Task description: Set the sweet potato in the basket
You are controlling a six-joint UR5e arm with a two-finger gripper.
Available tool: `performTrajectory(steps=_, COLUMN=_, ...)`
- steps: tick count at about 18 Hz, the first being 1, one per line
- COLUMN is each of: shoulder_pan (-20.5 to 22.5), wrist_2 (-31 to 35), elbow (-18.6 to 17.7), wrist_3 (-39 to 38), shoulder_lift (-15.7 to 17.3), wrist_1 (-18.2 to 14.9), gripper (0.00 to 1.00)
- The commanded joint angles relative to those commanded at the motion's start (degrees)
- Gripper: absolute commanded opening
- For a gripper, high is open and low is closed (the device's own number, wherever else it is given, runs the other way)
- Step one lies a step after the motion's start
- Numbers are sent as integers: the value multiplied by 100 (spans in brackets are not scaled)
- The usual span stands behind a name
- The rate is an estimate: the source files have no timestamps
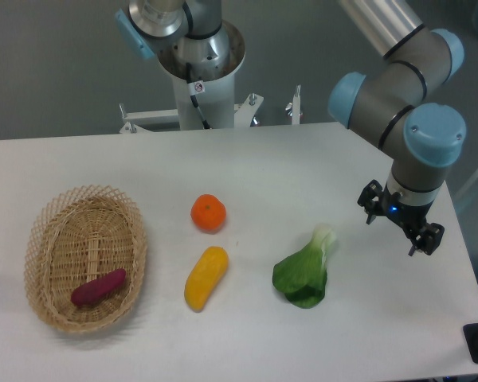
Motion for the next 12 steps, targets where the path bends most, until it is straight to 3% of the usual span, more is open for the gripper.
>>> performTrajectory(steps=12, shoulder_pan=18, wrist_2=-9, elbow=-70, wrist_3=0, shoulder_lift=0, wrist_1=70, gripper=100)
